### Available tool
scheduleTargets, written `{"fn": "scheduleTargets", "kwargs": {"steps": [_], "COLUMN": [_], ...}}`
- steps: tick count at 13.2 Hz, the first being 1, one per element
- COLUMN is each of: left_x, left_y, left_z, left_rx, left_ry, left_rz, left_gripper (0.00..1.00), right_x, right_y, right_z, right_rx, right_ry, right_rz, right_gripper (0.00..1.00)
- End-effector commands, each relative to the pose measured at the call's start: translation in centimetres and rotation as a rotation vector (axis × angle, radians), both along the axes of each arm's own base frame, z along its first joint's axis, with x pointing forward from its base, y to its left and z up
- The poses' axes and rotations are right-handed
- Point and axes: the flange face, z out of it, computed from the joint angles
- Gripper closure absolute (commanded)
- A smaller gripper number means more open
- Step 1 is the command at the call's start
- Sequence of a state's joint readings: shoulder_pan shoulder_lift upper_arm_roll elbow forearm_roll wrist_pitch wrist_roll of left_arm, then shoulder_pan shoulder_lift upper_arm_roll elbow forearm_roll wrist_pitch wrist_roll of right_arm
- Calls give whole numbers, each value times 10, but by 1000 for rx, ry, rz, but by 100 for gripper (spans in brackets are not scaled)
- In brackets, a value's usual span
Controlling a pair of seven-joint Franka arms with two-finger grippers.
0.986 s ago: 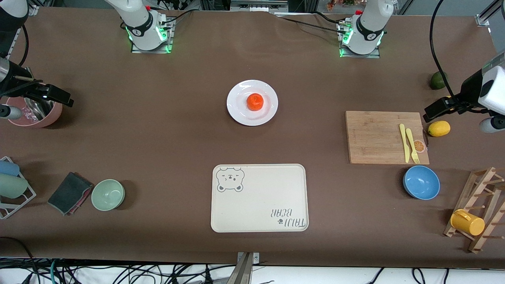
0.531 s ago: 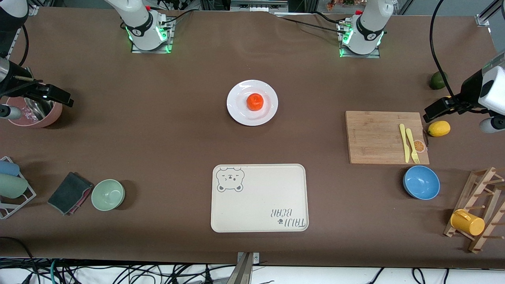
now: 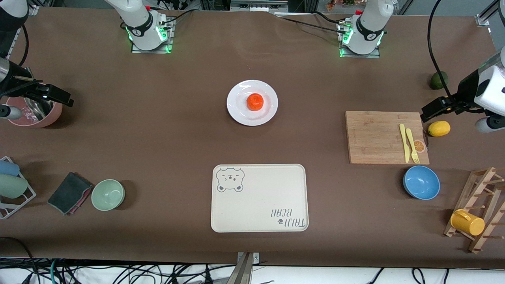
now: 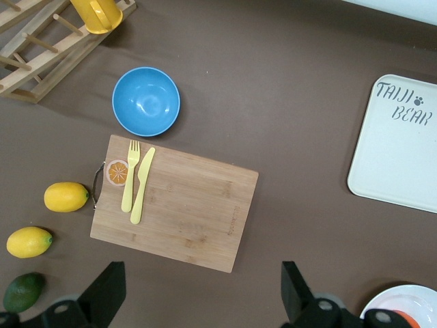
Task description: Place orange and plate with both arms
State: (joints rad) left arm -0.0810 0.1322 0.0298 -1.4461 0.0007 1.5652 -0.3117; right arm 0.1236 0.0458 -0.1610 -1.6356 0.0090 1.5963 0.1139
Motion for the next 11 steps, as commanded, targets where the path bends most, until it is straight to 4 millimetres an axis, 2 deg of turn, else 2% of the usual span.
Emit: {"fn": "scheduleTargets", "kwargs": {"steps": [1,4,6,8,9,11], "left_x": [3,3,3,3,3,3], "left_y": [3,7,6,6,6,6], "left_z": [5,5,4,4,4,4], "left_rx": [-2,-2,-2,0,-2,-2], "left_ry": [1,1,2,2,2,2], "left_rz": [-1,3,3,3,3,2], "left_gripper": [0,0,0,0,0,0], "right_x": [-1,2,5,11,10,4], "right_y": [0,1,4,15,22,31], "right_z": [1,-9,-23,-49,-61,-95], "right_rx": [-11,6,33,121,179,293], "right_ry": [6,25,54,97,111,138], "right_rz": [7,6,7,23,16,24], "right_gripper": [0,0,0,0,0,0]}}
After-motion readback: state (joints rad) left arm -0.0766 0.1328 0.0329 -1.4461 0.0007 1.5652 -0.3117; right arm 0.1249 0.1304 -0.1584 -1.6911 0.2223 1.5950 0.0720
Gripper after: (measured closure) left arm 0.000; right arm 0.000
